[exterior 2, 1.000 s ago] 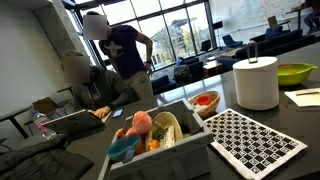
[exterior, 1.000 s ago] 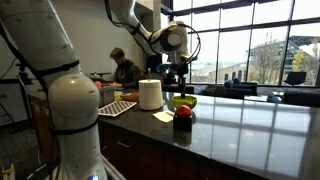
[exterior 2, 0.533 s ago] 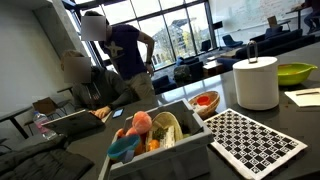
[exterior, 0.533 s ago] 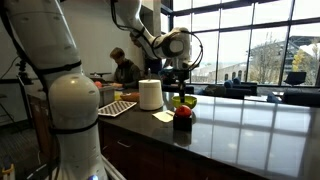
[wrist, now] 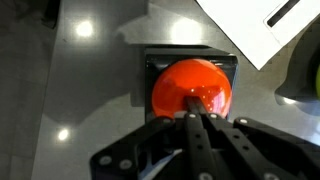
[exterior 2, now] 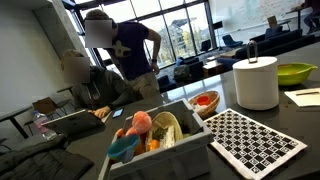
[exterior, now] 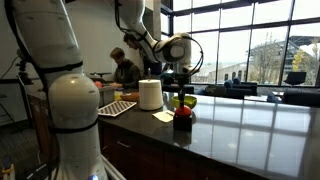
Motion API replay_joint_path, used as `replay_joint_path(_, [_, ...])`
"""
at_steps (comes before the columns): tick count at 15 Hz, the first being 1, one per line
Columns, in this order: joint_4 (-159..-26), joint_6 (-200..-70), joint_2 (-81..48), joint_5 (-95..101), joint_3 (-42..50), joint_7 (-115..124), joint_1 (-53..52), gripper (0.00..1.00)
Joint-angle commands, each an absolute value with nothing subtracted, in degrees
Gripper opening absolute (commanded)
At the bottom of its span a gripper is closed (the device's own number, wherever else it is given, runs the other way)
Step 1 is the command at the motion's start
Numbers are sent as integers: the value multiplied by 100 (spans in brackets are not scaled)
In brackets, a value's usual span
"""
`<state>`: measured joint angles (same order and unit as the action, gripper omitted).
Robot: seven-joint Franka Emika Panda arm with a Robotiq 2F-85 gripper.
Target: Press on the big orange button on the right
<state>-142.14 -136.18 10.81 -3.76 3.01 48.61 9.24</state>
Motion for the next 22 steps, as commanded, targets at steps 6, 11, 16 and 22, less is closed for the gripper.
replay_joint_path(6, [-14419,-13864,938,-875,342,4592,829,0])
replay_joint_path(11, [-14488,-13866,879,-864,304,4596,805,0])
replay_joint_path(16, [-14548,-13893,815,-889,290,4562,779,0])
replay_joint_path(22, [-14541,-13898,791,-932,288,4531,747,0])
